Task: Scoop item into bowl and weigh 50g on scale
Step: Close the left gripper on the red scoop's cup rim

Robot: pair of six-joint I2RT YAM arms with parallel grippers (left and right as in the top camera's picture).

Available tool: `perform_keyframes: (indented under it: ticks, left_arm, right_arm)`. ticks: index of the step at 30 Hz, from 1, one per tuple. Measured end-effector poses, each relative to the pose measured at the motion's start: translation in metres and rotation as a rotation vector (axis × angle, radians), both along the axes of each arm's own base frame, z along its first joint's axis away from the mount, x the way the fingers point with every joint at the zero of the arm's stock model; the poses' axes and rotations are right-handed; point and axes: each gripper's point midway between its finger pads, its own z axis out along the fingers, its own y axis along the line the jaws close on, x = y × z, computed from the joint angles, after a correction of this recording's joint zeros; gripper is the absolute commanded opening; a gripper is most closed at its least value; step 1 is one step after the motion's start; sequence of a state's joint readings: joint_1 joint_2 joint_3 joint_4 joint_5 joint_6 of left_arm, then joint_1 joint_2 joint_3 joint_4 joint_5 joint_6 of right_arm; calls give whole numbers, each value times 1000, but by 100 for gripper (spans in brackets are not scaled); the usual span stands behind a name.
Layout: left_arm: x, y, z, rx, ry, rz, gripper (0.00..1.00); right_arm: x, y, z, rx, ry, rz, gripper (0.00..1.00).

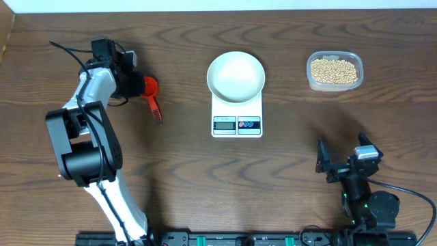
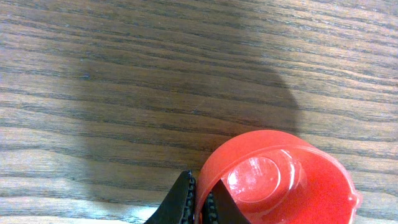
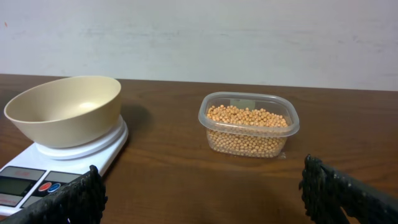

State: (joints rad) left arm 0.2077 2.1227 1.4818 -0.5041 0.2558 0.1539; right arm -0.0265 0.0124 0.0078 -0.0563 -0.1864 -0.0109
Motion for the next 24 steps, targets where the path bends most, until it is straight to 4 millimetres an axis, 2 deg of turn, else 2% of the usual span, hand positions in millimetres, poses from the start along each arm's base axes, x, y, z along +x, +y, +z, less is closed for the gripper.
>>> perform_keyframes:
  ticks: [8, 17, 19, 21, 24]
  left_arm:
    - [0, 0, 0, -3, 1, 8, 7]
    - [-2, 0, 4, -36, 16, 93, 7]
    - [-3, 0, 13, -44, 8, 117, 7]
    - [-3, 0, 31, -52, -17, 147, 7]
    - [-2, 0, 72, -65, -85, 195, 7]
  right_arm:
    - [0, 0, 0, 0, 0, 0, 99]
    - [0, 0, 0, 0, 0, 0, 99]
    - [0, 0, 0, 0, 0, 0, 99]
    - [0, 0, 0, 0, 0, 0, 99]
    - [0, 0, 0, 0, 0, 0, 99]
